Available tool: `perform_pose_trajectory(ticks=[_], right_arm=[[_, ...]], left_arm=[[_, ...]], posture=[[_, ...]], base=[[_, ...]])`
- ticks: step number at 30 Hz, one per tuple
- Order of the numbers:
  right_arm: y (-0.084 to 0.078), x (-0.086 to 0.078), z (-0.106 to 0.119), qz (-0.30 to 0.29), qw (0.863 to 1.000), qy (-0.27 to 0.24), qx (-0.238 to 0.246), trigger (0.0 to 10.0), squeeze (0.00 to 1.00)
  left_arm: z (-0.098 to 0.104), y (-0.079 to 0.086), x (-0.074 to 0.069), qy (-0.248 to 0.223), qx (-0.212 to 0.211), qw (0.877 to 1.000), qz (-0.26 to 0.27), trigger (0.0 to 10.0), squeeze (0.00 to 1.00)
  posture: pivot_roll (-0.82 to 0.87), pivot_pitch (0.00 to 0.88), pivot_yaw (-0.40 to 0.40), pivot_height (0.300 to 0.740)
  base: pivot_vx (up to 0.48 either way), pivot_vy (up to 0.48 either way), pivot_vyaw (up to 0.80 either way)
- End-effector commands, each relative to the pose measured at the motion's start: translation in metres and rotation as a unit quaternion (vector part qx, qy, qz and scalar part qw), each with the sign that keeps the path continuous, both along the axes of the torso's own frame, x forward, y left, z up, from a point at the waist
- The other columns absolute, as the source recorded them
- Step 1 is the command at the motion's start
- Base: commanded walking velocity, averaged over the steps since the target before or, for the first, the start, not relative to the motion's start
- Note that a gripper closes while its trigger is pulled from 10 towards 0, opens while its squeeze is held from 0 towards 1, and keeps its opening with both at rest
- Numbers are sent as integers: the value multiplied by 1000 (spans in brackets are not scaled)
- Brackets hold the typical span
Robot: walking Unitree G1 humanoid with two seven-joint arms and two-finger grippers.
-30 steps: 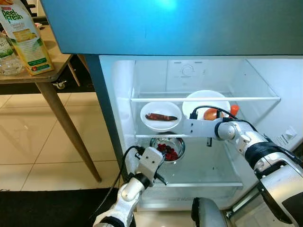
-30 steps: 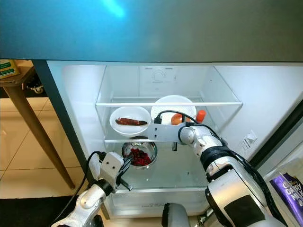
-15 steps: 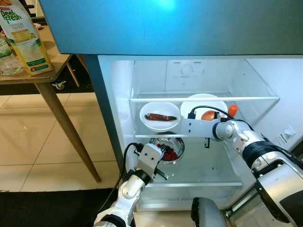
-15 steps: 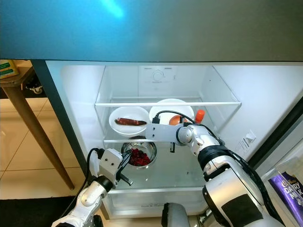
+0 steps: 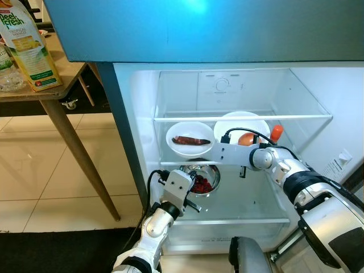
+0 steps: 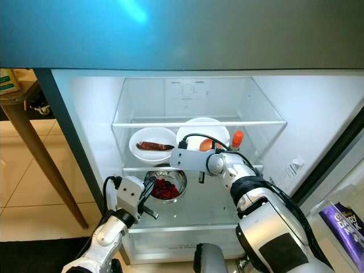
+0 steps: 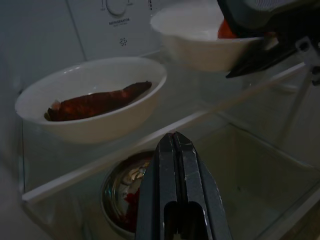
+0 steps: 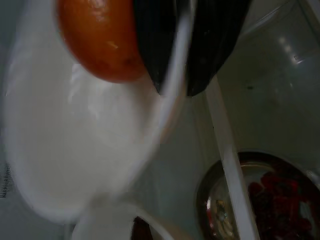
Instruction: Restocking fridge
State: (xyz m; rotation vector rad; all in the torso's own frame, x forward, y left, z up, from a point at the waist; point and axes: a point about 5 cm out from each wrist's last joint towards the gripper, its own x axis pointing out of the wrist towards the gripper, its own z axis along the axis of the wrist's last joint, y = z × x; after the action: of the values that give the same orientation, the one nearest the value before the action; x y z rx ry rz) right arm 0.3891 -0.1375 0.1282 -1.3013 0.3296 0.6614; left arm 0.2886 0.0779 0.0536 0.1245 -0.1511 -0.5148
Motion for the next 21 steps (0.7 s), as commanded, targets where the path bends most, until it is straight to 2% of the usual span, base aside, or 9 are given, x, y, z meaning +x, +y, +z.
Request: perform_pose_trajectory(ticks=[1, 4, 5, 6, 7, 8, 9, 14, 21], right_arm=[[2, 4, 8, -2, 1000, -24, -2, 10000, 1000], [2, 6, 12, -8, 999, -40, -1, 10000, 984], [2, 8, 14, -10, 999, -49, 0, 10000, 941], [2, 9, 17, -11, 998, -57, -1, 10000, 843], [2, 9, 17, -11, 998, -57, -1, 10000, 843], [2, 9, 18, -11, 998, -62, -1, 10000, 541], [3, 10, 20, -10, 998, -68, 1, 10000, 24], [7, 12, 28, 1, 995, -95, 14, 10000, 0], [10, 8, 20, 27, 997, -76, 8, 10000, 0]], left_arm=[[9, -3, 3, -20, -10, 1000, 1, 10000, 0], [9, -3, 4, -21, -10, 1000, 1, 10000, 0], [9, -3, 4, -21, -10, 1000, 1, 10000, 0], [9, -3, 4, -22, -10, 1000, 1, 10000, 0], [9, -3, 4, -22, -10, 1000, 1, 10000, 0], [9, -3, 4, -22, -10, 1000, 1, 10000, 0], [9, -3, 4, -22, -9, 1000, 0, 10000, 0], [9, -4, 4, -23, -7, 1000, -2, 10000, 0], [9, -5, 4, -23, -3, 1000, -5, 10000, 0]], posture=[[-100, 6, -45, 550], [-98, 6, -46, 550], [-98, 6, -46, 550], [-98, 6, -46, 550], [-98, 6, -46, 550], [-98, 6, -46, 550], [-98, 6, -46, 550], [-100, 2, -45, 550], [-99, 0, -43, 550]], base=[[0, 0, 0], [0, 0, 0], [0, 0, 0], [0, 0, 0], [0, 0, 0], [0, 0, 0], [0, 0, 0], [0, 0, 0], [0, 0, 0]])
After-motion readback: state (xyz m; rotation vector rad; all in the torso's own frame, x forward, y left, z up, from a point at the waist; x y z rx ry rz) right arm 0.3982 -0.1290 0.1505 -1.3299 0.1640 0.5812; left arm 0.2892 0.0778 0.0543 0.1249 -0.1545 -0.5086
